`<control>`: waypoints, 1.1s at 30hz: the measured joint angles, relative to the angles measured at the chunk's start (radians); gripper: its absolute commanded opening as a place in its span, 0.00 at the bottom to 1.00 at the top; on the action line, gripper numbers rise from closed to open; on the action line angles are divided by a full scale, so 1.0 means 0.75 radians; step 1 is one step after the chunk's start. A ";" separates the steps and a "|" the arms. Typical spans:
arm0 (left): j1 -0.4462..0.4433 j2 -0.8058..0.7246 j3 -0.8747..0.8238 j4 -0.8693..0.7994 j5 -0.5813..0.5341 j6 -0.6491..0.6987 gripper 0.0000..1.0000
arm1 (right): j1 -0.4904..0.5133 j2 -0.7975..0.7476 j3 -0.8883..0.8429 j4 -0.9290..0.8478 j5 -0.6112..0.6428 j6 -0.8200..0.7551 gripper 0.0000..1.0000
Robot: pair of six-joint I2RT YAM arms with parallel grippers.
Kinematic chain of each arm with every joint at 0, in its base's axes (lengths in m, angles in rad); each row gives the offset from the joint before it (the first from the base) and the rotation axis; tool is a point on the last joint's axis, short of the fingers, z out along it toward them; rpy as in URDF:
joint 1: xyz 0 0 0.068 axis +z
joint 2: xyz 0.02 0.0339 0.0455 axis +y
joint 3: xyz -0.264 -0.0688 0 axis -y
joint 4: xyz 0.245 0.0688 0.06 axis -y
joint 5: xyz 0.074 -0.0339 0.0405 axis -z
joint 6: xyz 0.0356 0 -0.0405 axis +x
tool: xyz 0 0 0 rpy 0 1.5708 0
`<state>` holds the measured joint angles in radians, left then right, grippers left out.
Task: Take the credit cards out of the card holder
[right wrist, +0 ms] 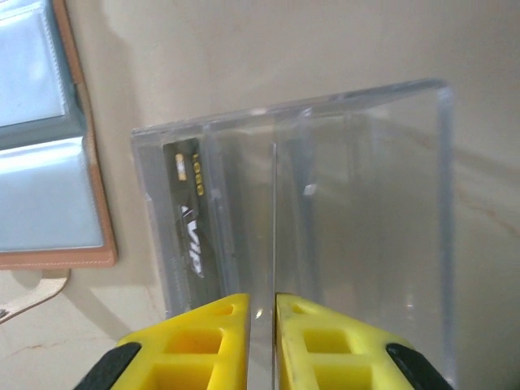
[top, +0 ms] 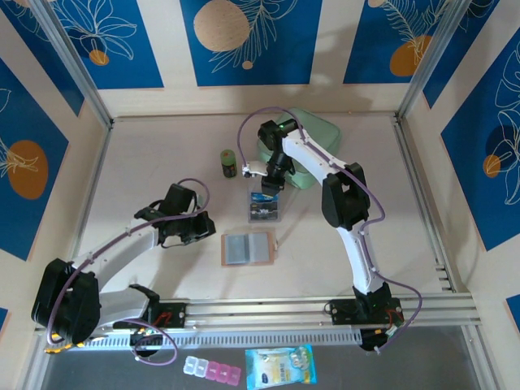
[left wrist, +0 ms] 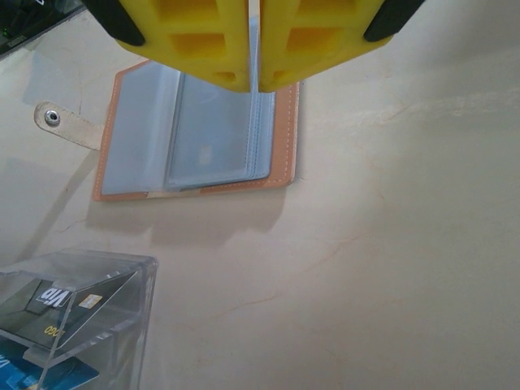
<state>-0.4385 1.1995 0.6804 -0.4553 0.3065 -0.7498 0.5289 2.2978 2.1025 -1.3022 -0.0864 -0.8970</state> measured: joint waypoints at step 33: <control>0.003 -0.012 -0.040 0.068 0.066 -0.018 0.11 | 0.068 -0.156 -0.326 0.438 0.217 0.262 0.00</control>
<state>-0.4362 1.1904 0.6502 -0.4042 0.3557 -0.7631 0.5797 2.1807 1.8584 -0.9737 0.0765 -0.7002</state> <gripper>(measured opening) 0.104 0.063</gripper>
